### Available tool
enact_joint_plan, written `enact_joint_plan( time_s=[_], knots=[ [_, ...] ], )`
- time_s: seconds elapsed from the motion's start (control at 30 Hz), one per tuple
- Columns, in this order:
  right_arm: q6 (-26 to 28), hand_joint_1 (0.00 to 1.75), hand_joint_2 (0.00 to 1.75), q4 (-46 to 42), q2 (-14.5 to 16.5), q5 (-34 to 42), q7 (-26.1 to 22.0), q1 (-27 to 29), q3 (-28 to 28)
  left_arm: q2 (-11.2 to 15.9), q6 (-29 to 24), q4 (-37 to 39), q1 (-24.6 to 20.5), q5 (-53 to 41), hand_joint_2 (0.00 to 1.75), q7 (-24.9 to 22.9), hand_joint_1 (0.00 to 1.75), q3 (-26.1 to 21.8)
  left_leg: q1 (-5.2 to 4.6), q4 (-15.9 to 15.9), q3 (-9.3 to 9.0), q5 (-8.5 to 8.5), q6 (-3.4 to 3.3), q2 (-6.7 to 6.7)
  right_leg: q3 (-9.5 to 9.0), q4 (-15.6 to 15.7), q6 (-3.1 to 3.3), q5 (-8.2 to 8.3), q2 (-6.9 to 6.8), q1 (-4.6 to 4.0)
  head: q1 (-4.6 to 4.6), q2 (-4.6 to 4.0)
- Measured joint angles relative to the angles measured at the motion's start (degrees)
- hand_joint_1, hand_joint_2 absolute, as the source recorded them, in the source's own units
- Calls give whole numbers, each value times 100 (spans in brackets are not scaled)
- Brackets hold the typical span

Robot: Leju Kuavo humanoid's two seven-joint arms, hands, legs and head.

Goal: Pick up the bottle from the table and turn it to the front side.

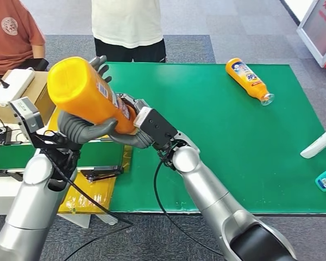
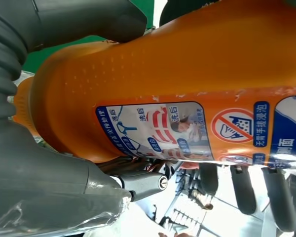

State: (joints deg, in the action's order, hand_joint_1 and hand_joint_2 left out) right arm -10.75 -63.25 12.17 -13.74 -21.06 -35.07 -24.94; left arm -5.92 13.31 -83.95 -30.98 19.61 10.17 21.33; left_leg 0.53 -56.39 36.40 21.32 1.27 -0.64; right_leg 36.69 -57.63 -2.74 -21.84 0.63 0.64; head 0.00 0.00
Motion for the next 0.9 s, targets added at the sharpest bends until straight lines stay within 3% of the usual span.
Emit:
enact_joint_plan(
  time_s=[0.23, 0.27, 0.37, 0.4, 0.9],
  knots=[
    [-3, 175, 175, -63, 1, -2, 4, 10, -96, -46, -63, 64, -114, -89, 175, 3, 0, -3, 0, 0, 0, 0, 0, 0, 0, 0, 0, 0, 0, 0, 0, 0],
    [-2, 175, 175, -65, 1, -3, 4, 10, -102, -55, -40, 76, -115, -53, 175, -5, 8, -3, 0, 0, 0, 0, 0, 0, 0, 0, 0, 0, 0, 0, 0, 0],
    [11, 175, 175, -66, 1, -3, 7, 11, -117, -71, 45, 111, -116, 69, 175, -20, 139, -4, 0, 0, 0, 0, 0, 0, 0, 0, 0, 0, 0, 0, 0, 0],
    [19, 175, 175, -65, 1, -3, 9, 11, -121, -73, 73, 121, -117, 110, 175, -21, 175, -4, 0, 0, 0, 0, 0, 0, 0, 0, 0, 0, 0, 0, 0, 0],
    [122, 175, 175, -55, 1, -43, 23, 20, -184, -74, 281, 217, -108, 620, 175, -21, 175, -7, 0, 0, 0, 0, 0, 0, 1, 0, 0, 0, 0, 0, 0, 0]
  ],
)
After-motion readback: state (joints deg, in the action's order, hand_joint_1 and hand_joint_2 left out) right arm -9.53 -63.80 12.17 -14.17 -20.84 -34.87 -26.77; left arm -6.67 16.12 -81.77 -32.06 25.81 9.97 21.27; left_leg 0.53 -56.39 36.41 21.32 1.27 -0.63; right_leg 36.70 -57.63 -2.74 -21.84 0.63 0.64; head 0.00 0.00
